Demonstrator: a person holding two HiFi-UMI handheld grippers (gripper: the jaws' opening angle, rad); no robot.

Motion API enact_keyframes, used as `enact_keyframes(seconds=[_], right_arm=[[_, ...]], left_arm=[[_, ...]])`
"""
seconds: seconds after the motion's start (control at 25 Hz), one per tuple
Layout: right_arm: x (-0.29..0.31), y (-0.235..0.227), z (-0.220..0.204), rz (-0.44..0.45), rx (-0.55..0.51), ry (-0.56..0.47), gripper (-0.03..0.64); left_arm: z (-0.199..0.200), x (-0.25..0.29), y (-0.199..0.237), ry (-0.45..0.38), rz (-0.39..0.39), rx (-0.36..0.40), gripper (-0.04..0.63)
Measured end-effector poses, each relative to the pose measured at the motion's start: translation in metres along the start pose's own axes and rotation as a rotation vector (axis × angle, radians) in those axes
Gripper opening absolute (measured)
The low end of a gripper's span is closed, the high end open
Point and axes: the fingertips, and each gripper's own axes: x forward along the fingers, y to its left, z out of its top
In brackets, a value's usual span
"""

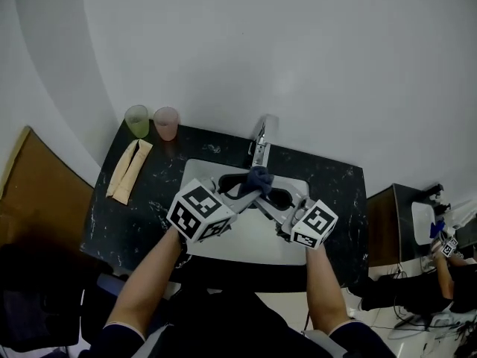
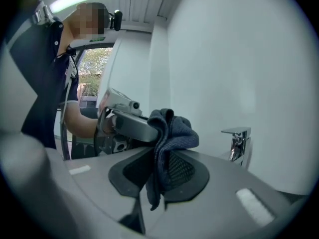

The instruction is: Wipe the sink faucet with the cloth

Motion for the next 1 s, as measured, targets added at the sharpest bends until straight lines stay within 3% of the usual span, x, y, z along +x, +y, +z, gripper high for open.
enact_keyframes(seconds=[0.16, 0.32, 0.56, 0.72, 1.0], right_arm=[[0.017, -0.010, -0.015, -0.122, 0.053, 0.054, 0.107], [0.013, -0.013, -0.031, -0.176, 0.082, 0.112, 0.192], [-0.010, -0.034, -0.011, -0.287, 0.025, 0.081, 0.139], [-0.005, -0.054, -0.010, -0.323, -0.039, 0.133, 0.135], [0.016, -0.061, -0.024, -0.285, -0.140, 0.257, 0.135]], left_arm=[[-0.011, -0.007, 0.022, -0.019, 0.025, -0.036, 0.069], [-0.012, -0.017, 0.048, -0.051, 0.054, -0.092, 0.060], [0.005, -0.018, 0.089, -0.089, 0.146, -0.084, 0.060], [0.005, 0.001, 0.093, -0.097, 0.132, -0.106, 0.060], [-0.020, 0.035, 0.096, -0.073, 0.095, -0.183, 0.061]])
